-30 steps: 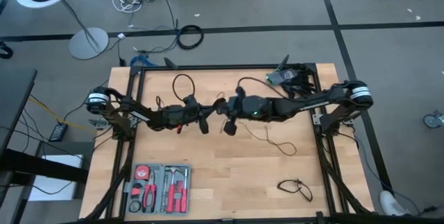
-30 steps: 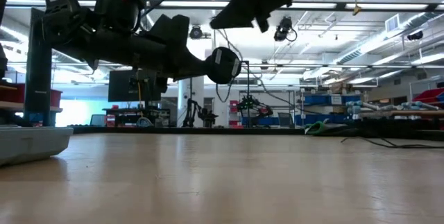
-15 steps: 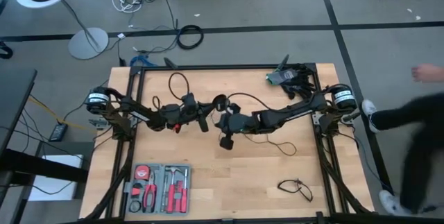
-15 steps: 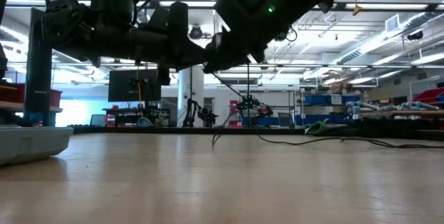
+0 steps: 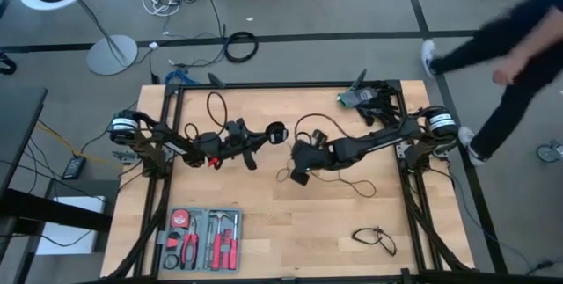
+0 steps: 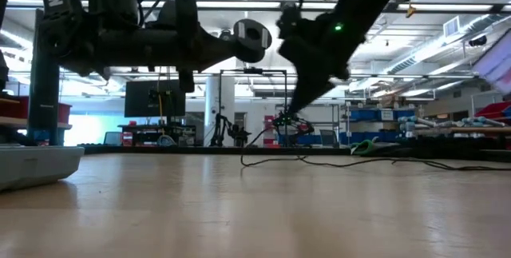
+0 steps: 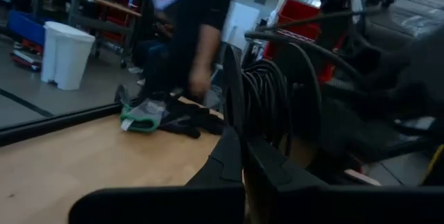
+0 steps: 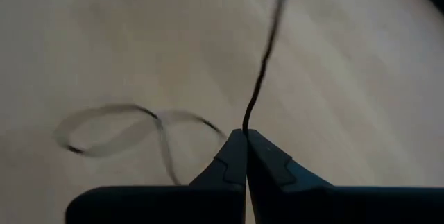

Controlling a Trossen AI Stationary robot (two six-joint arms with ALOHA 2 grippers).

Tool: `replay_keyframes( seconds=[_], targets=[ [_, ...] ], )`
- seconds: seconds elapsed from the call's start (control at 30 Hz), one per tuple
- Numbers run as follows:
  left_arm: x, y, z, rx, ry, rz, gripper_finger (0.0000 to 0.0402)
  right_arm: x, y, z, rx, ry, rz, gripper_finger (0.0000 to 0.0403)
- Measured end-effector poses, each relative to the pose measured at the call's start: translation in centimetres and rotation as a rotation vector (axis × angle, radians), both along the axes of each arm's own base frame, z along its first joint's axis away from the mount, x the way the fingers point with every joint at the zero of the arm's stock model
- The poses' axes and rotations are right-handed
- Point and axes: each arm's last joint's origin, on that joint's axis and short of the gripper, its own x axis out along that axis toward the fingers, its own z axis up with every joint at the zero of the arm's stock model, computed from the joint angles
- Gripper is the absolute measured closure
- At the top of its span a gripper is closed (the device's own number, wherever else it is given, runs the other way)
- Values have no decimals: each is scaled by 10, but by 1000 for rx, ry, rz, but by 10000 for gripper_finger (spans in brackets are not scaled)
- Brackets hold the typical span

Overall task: Coil cords
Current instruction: Coil the black wire onto the spool

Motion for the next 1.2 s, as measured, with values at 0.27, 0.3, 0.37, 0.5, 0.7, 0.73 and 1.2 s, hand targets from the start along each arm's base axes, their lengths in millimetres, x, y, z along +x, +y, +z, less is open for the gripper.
replay_keyframes(
  seconds=[0.27,0.3,0.37,0.5,0.7,0.73,1.2],
  targets=[
    [-4,-1,-3,18,10,-38,401,-34,-8,46,-46,-35,-99,403],
    [-4,-1,-4,19,15,-38,401,-36,-11,52,-46,-55,-102,403],
    [-4,-1,-4,26,26,-39,401,-39,-17,62,-53,-95,-105,403],
    [-1,-1,-7,34,76,-39,401,-34,-25,78,-62,-209,-63,403],
    [9,0,-9,31,157,2,401,-20,-27,93,-53,-372,68,403],
    [11,1,-9,30,166,16,401,-19,-27,95,-54,-392,80,403],
    [27,4,1,26,203,110,401,19,-21,70,-24,-491,234,399]
  ],
)
